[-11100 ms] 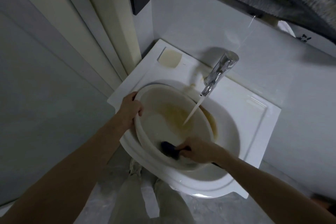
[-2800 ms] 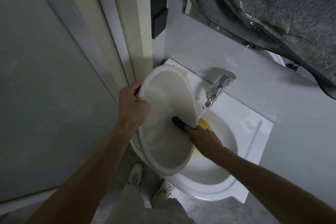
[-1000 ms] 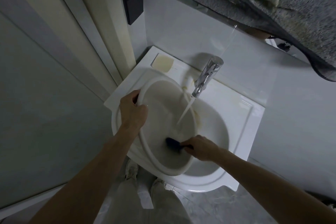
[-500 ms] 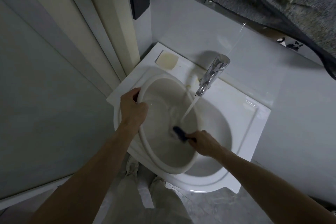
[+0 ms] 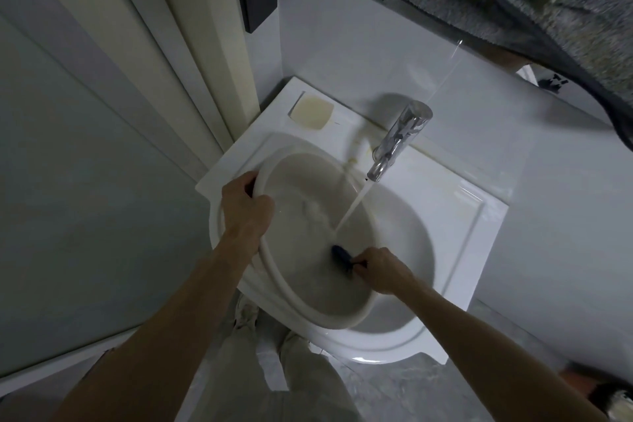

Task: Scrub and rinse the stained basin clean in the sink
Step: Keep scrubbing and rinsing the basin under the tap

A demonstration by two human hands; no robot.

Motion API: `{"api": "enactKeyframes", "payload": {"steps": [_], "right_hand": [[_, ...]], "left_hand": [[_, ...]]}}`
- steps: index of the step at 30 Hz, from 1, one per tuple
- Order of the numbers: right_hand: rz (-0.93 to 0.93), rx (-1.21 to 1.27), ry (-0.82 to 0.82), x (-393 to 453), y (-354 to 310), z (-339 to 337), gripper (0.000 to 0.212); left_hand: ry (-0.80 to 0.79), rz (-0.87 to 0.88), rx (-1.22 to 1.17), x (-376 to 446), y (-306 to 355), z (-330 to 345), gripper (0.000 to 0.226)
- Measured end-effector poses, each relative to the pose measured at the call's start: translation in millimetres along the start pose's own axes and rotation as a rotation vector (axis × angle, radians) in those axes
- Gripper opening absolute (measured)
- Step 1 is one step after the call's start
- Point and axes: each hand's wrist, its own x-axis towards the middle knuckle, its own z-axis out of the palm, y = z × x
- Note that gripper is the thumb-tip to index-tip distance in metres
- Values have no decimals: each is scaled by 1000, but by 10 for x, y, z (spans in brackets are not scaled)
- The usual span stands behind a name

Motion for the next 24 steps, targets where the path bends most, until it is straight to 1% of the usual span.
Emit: {"api": "enactKeyframes", "payload": {"steps": [2, 3, 4, 5, 7, 8, 9, 10, 12, 13, 14, 15, 17, 18, 19, 20, 22, 23, 24], "right_hand": [[47, -144, 176, 43, 21, 18, 33], [26, -193, 230, 70, 35, 36, 34], [-15, -192, 224, 65, 51, 39, 35], [-66, -145, 151, 46, 66, 38, 34], [-180, -82, -66, -19, 81, 4, 33], [-222, -86, -123, -48, 94, -6, 33], [-234, -108, -89, -43, 104, -25, 33], [-200, -144, -1, -14, 122, -35, 34], [-77, -241, 212, 9, 159, -21, 36], [-43, -257, 261, 7, 155, 9, 37], [-42, -239, 254, -8, 130, 45, 37], [-73, -172, 196, -27, 85, 79, 36], [-173, -13, -7, -80, -7, 131, 34], [-208, 8, -73, -95, -22, 129, 34], [-220, -29, -46, -89, -19, 105, 34], [-189, -90, 43, -58, 10, 71, 35], [-61, -236, 247, -36, 87, 30, 39], [-23, -272, 279, -32, 107, 48, 40], [-38, -289, 257, -27, 87, 77, 40]], "left_hand": [[-4, -6, -5, -41, 0, 2, 38], [-1, -6, -10, -37, -2, -8, 38], [3, -9, -7, -33, -2, -23, 39], [3, -12, 5, -23, 5, -42, 41], [-8, 2, 30, 5, 36, -61, 41], [-20, 18, 41, 10, 61, -59, 40], [-32, 36, 50, 9, 87, -59, 40], [-41, 52, 55, 3, 103, -59, 40], [-50, 78, 52, -7, 121, -74, 40], [-49, 86, 52, -7, 117, -81, 40], [-49, 93, 53, -2, 116, -80, 39], [-49, 95, 55, -1, 120, -71, 38], [-47, 96, 55, 1, 134, -49, 35], [-45, 93, 55, 1, 140, -42, 34], [-42, 91, 59, 1, 143, -42, 34], [-39, 91, 62, 3, 142, -49, 34], [-34, 102, 63, 5, 128, -68, 35], [-35, 108, 58, -5, 132, -72, 37], [-39, 116, 55, -23, 145, -73, 37]]}}
